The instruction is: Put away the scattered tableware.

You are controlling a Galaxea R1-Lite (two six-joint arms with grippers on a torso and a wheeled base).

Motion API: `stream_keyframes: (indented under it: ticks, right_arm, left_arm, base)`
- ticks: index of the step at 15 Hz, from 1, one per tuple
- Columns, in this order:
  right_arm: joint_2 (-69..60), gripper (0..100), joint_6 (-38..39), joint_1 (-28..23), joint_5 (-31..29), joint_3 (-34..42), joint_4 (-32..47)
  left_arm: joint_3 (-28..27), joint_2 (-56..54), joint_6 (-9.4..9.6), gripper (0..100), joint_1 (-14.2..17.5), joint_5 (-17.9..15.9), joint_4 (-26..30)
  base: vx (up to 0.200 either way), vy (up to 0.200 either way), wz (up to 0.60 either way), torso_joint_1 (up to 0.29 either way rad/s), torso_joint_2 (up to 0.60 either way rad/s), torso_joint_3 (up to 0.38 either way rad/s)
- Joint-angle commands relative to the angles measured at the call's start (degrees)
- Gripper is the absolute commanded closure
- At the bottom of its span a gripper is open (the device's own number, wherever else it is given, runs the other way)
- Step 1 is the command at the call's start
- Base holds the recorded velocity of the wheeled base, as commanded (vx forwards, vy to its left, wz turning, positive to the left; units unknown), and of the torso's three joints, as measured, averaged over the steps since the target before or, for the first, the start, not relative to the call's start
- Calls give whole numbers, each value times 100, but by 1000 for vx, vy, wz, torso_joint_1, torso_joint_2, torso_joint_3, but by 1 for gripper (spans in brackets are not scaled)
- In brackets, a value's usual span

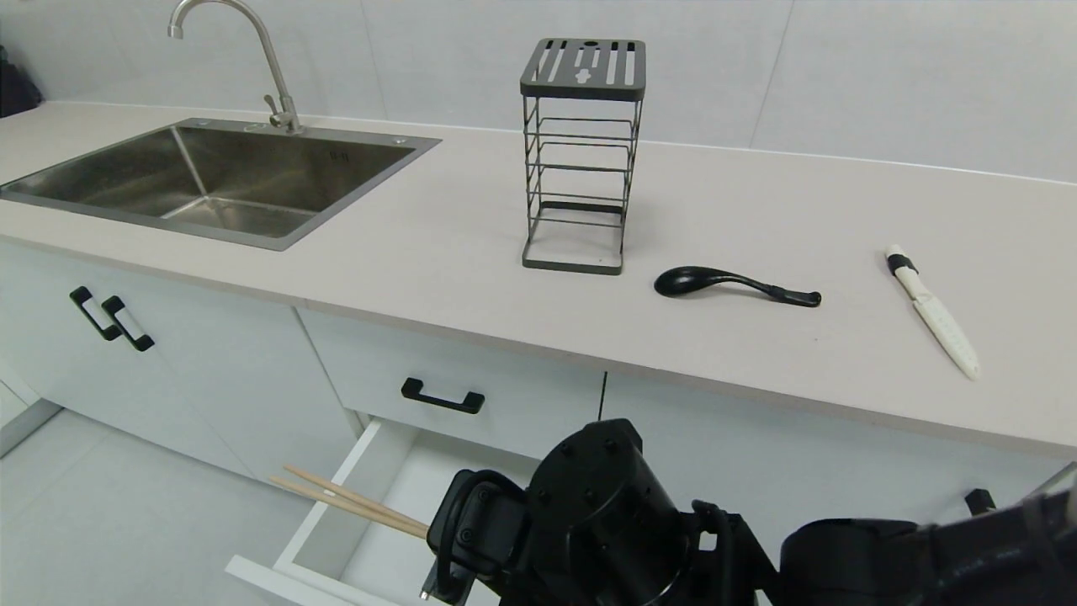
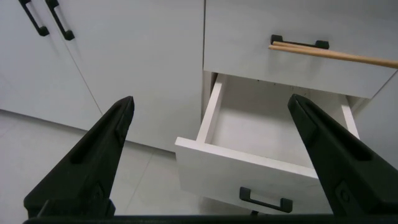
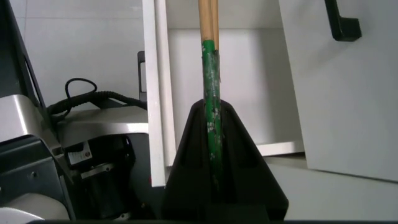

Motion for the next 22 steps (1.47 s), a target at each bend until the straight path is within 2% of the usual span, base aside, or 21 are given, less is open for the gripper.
stream_keyframes:
  ticks: [1,8,16,19,22]
  right_arm:
    - [202,100,-4,-7,-6,-61,6]
    - [193,100,5,-25,-147,-70,32]
    - [193,100,31,-25,-261,-343,191]
    - [184,100,49,-86,-903,-387,656]
    - [193,100,58,-121,-1228,-431,920]
  left_arm:
    - [1,7,-3,0,0,-2,4]
    - [1,7,6,0,0,-2,4]
    - [1,7,6,0,0,-2,4]
    - [1,7,-3,0,0,-2,4]
    - [1,7,-3,0,0,-2,4]
  base:
    - [0,0,0,-66,105,41]
    - [0,0,0,-193,350,151]
    - [0,0,150,-9,23,11]
    - [0,0,0,0,0,0]
    - [0,0,0,-88,99,26]
